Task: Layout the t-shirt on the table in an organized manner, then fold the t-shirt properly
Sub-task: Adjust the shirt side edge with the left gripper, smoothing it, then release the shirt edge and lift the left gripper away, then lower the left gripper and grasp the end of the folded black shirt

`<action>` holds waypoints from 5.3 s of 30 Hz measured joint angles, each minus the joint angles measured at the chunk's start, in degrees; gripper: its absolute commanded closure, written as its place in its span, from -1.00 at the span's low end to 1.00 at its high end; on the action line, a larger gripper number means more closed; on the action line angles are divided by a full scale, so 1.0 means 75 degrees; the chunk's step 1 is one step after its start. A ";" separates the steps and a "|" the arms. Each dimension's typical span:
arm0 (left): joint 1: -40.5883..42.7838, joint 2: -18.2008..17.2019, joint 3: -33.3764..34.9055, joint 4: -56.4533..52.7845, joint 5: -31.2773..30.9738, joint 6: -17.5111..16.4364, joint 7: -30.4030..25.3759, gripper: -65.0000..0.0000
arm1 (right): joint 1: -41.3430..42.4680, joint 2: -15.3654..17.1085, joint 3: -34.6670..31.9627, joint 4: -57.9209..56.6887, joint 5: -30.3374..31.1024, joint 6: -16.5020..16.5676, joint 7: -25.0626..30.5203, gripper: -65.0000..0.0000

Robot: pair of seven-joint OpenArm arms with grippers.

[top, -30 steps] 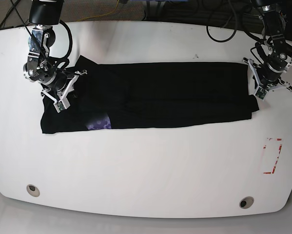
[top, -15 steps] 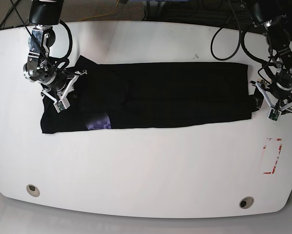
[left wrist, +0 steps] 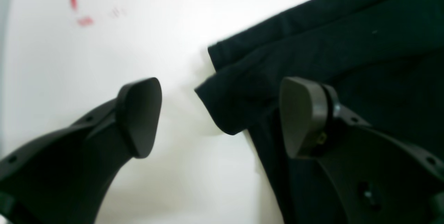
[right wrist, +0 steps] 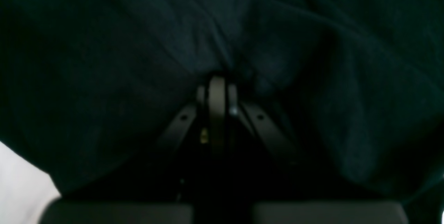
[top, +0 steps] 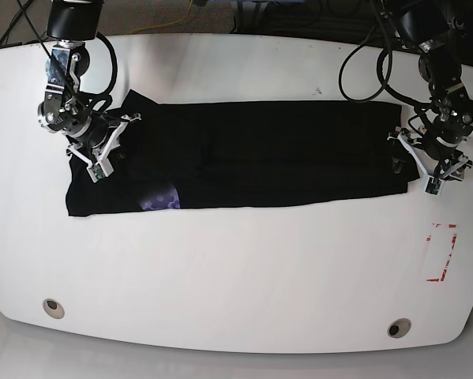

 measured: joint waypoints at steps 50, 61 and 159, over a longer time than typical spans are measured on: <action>-0.0251 -0.0032 0.0006 -0.0927 -0.0044 0.0026 -0.0061 0.92 | -0.0006 0.0000 0.0000 0.0000 -0.0003 -0.0003 0.0020 1.00; -0.0187 -0.0035 0.0006 -0.0758 -0.0041 0.0023 -0.0058 0.92 | -0.0006 0.0000 0.0000 0.0000 -0.0003 -0.0003 0.0020 1.00; 0.0691 -0.0181 -0.0248 0.0437 -0.2480 0.0026 0.1591 -0.68 | -0.0003 -0.0102 0.0055 0.0000 -0.0009 -0.0009 0.0026 1.00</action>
